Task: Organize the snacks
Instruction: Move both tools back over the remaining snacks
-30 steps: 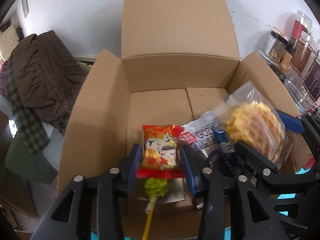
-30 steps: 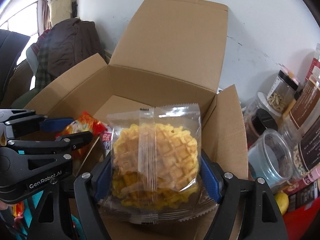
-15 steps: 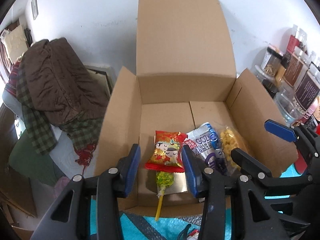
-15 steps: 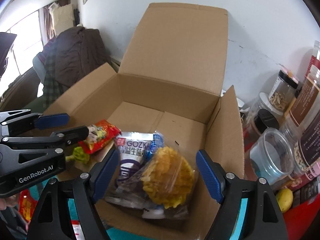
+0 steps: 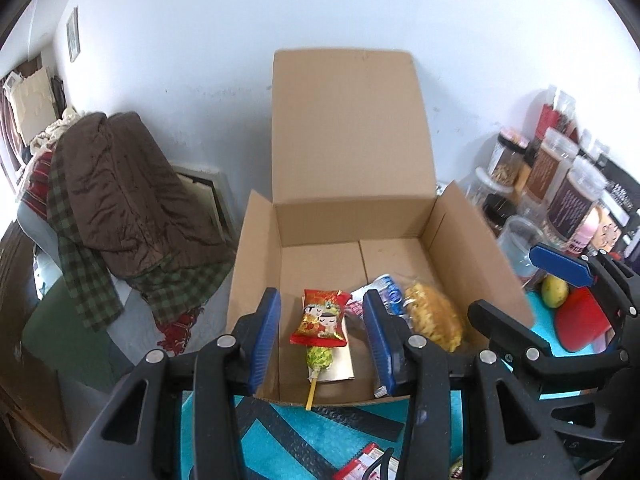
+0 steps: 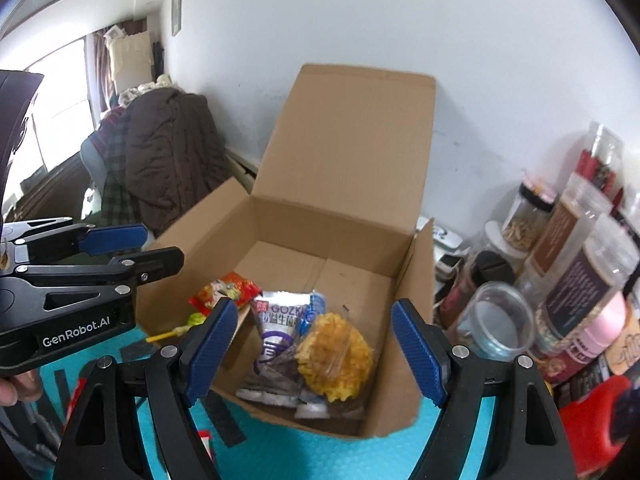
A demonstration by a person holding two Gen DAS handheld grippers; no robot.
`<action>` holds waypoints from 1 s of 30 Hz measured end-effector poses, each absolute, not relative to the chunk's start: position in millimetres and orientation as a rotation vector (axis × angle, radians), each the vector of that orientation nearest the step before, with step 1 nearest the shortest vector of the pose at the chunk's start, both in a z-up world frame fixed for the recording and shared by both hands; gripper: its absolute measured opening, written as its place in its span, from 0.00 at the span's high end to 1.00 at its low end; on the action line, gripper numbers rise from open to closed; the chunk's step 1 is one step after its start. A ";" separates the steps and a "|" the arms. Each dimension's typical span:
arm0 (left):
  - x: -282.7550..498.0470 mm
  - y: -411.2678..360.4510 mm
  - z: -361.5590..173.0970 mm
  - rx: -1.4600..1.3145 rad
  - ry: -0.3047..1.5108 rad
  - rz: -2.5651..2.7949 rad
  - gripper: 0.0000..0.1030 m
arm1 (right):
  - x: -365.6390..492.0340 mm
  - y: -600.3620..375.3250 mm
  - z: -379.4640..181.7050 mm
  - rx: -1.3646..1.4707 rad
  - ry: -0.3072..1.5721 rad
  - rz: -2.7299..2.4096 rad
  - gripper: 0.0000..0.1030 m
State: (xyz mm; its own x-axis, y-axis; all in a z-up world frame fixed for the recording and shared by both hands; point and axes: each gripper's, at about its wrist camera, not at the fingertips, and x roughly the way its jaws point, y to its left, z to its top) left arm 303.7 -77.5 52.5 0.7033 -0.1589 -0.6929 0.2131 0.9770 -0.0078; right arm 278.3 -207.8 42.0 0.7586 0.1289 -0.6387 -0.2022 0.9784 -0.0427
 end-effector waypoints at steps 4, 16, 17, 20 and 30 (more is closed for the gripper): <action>285.6 -75.9 69.1 0.070 0.729 -0.220 0.59 | 262.9 -207.8 61.4 -0.112 0.650 0.179 0.22; 217.7 -68.8 113.0 0.073 0.626 -0.244 0.59 | 200.3 -200.8 110.7 -0.148 0.539 0.180 0.22; 212.9 -67.7 115.5 0.071 0.620 -0.245 0.59 | 194.2 -199.5 113.8 -0.150 0.531 0.180 0.22; 196.3 -63.1 122.1 0.067 0.601 -0.251 0.59 | 178.2 -196.9 120.9 -0.154 0.512 0.179 0.22; 142.8 -47.9 130.7 0.077 0.565 -0.278 0.59 | 123.6 -181.6 129.5 -0.167 0.466 0.178 0.22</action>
State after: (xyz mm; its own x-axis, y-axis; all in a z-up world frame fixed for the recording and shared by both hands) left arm 142.8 -47.9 130.7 0.8081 -0.2393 -0.5383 0.2811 0.9597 -0.0046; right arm 123.6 -181.6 129.5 0.8782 0.1322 -0.4597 -0.2083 0.9708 -0.1188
